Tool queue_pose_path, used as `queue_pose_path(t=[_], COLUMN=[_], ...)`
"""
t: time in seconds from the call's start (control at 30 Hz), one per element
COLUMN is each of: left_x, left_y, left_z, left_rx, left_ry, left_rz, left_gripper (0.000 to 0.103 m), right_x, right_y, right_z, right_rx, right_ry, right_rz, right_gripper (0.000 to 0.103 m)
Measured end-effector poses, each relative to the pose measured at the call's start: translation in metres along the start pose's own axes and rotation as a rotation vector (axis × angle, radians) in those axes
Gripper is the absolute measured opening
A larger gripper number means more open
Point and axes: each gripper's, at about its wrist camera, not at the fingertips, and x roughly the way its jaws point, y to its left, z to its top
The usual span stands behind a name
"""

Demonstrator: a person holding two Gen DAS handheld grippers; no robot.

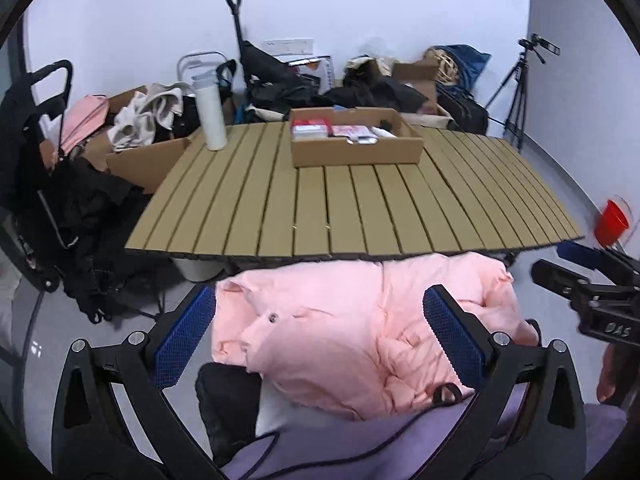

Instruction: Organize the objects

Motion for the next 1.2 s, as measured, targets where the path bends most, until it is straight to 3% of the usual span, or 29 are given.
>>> queue_pose_path(t=[0.17,0.5,1.2], left_x=[-0.010,-0.006,-0.011], left_y=[0.001,0.007,0.008], left_z=[-0.005,-0.006,-0.004], left_rx=[-0.004,-0.029,-0.011], left_ry=[-0.032,-0.021,-0.039], left_rz=[0.005,0.021,0.018], left_gripper=[0.103,0.103,0.103], right_x=[-0.005,-0.016,-0.008], right_y=[0.011,0.008,0.005], right_z=[0.000,0.004,0.003], right_rx=[-0.033,-0.013,-0.012], right_ry=[-0.027,-0.094,-0.063], right_rz=[-0.013,-0.040,-0.052], right_gripper=[0.079,0.079,0.080])
